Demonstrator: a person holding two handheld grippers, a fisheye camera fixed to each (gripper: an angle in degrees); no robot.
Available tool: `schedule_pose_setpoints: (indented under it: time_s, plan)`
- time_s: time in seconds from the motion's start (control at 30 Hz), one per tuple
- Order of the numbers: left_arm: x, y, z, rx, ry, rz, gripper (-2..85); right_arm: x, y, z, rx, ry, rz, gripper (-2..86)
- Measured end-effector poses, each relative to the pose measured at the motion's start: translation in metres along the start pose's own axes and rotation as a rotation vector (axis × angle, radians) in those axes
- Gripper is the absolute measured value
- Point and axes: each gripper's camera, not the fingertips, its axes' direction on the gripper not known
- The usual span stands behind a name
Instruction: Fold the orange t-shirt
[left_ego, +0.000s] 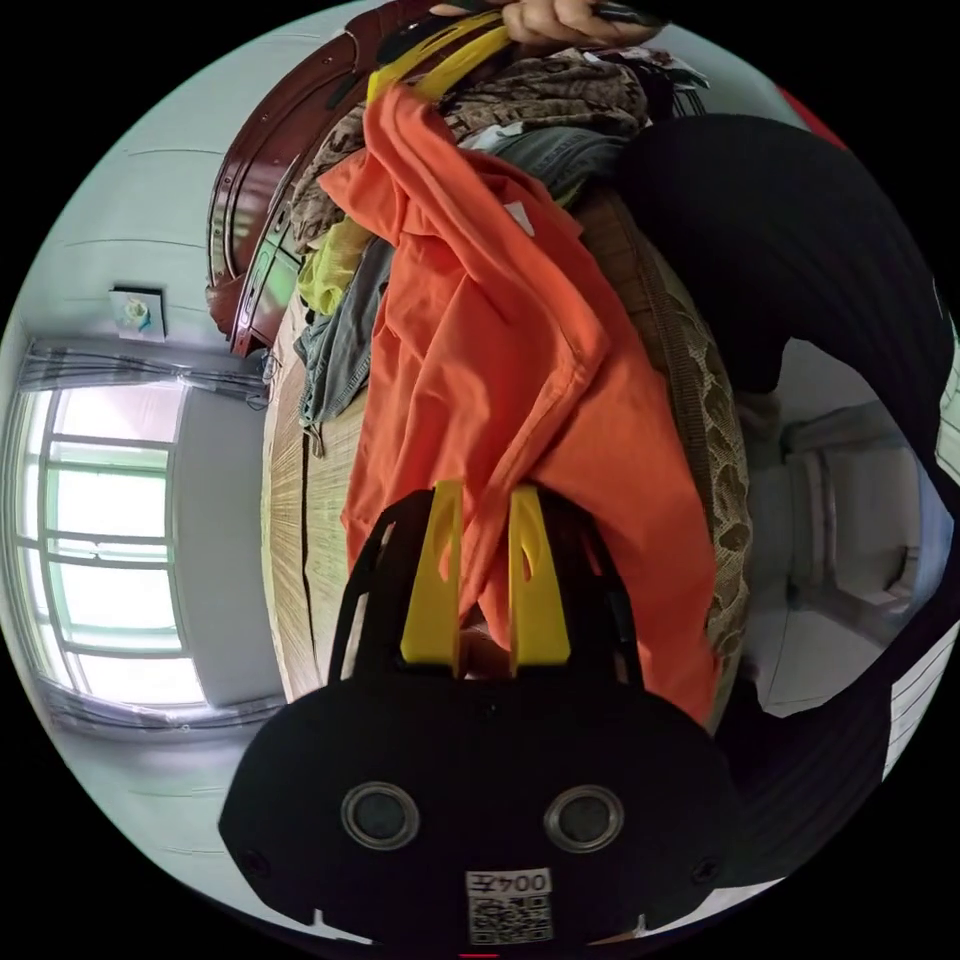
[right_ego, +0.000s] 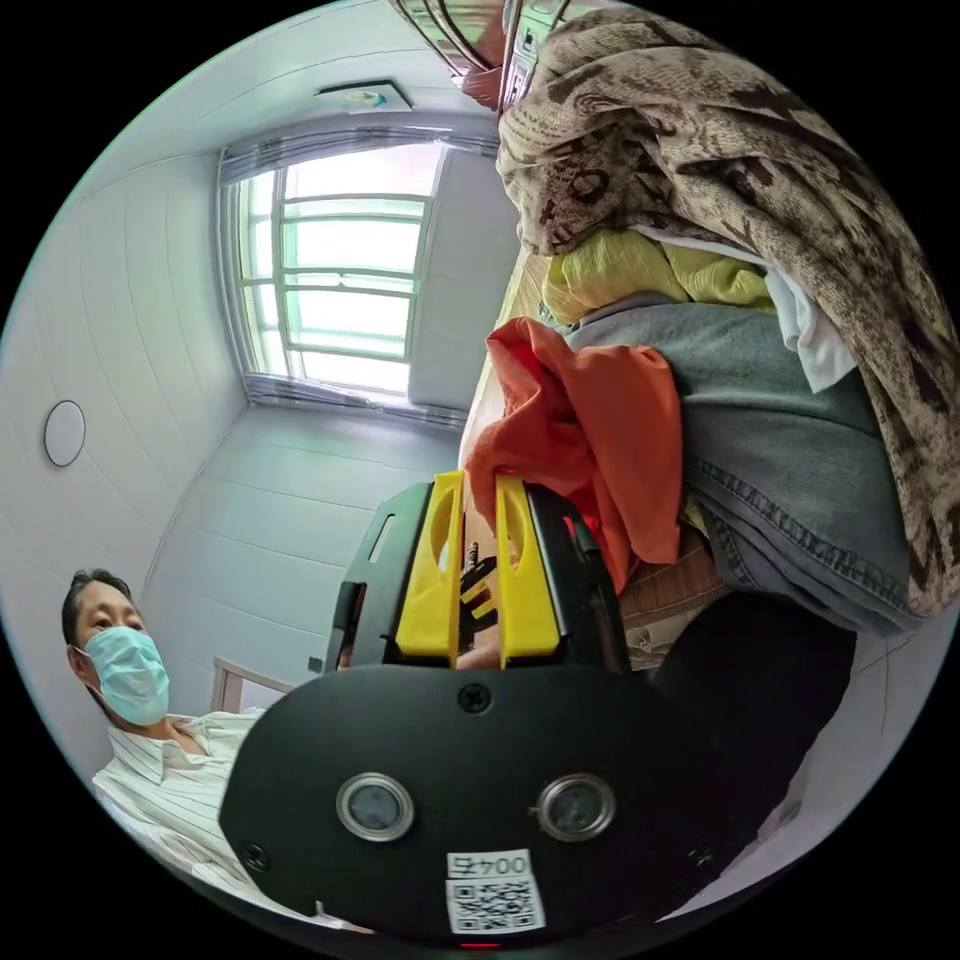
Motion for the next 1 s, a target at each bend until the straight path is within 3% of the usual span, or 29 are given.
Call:
schedule_pose_setpoints:
  time_s: [0.13,0.37,0.63,1.0]
  plan:
    - [-0.013,-0.005,-0.004,0.021,0.041,-0.019,3.6,-0.031,0.027,0.006,-0.096,0.234,-0.177,7.7]
    - [-0.056,-0.007,0.013,0.032,0.277,-0.167,2.5,-0.09,0.075,0.025,-0.26,0.62,-0.562,9.5]
    - [-0.082,-0.018,0.037,0.036,0.402,-0.218,2.0,-0.137,0.166,0.14,-0.561,1.182,-1.393,14.6]
    - [-0.081,-0.016,0.044,-0.014,0.387,-0.183,1.8,-0.137,0.263,0.239,-0.657,1.317,-2.174,15.9]
